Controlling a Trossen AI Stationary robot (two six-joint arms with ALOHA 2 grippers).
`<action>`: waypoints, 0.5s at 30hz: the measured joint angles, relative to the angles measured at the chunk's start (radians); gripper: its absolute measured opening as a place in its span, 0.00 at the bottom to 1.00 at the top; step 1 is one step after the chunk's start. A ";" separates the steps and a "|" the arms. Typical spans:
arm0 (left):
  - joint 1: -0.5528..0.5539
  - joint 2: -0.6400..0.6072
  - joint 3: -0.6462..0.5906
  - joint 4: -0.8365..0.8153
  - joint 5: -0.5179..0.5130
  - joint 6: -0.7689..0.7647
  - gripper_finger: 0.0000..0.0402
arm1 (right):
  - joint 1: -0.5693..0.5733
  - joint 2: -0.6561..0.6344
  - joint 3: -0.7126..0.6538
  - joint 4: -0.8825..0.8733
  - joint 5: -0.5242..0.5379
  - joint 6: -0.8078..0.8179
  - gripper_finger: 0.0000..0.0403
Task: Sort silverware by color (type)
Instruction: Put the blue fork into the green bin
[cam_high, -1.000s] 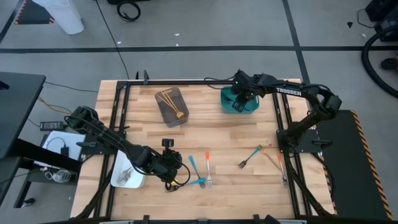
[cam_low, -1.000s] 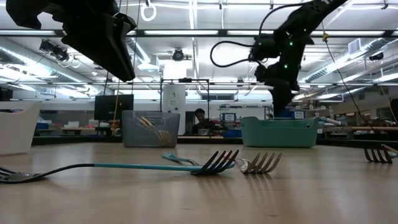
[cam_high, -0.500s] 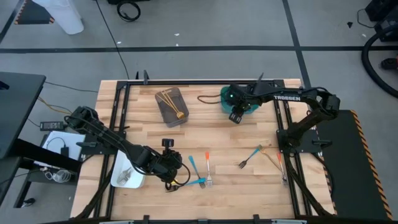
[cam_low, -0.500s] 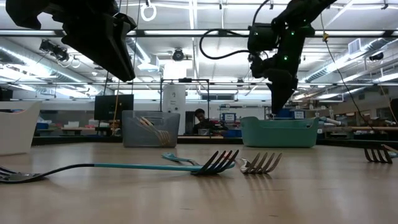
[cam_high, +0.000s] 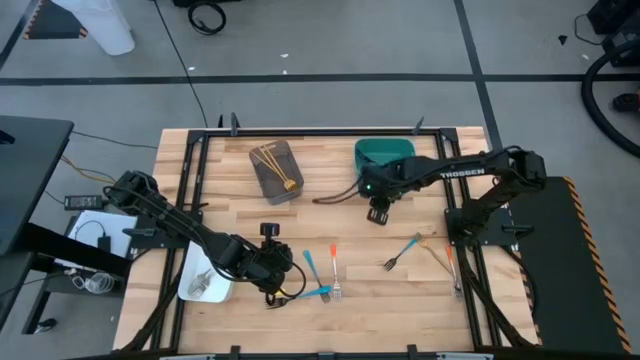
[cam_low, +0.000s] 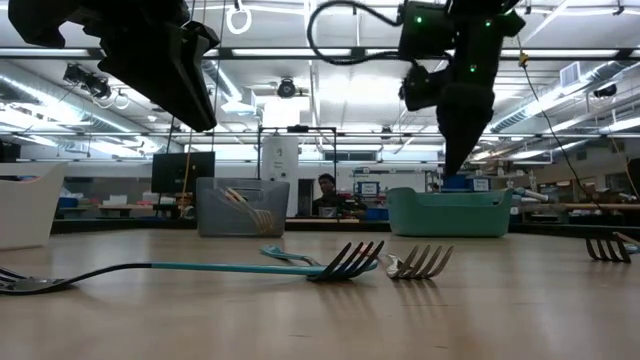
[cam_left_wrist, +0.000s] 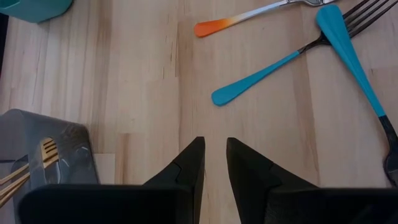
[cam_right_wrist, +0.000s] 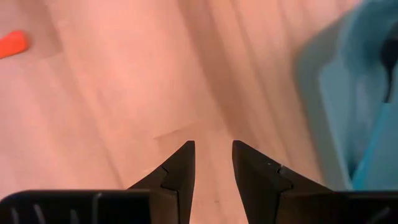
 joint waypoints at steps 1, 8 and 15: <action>0.000 0.000 0.000 0.000 0.000 0.000 0.19 | 0.018 0.000 0.000 0.000 0.000 0.007 0.29; 0.000 0.000 0.000 0.000 0.000 0.002 0.19 | 0.138 0.000 0.000 -0.001 -0.016 0.035 0.29; 0.000 0.000 0.000 0.000 0.000 0.002 0.19 | 0.251 0.000 -0.003 -0.030 -0.033 0.072 0.35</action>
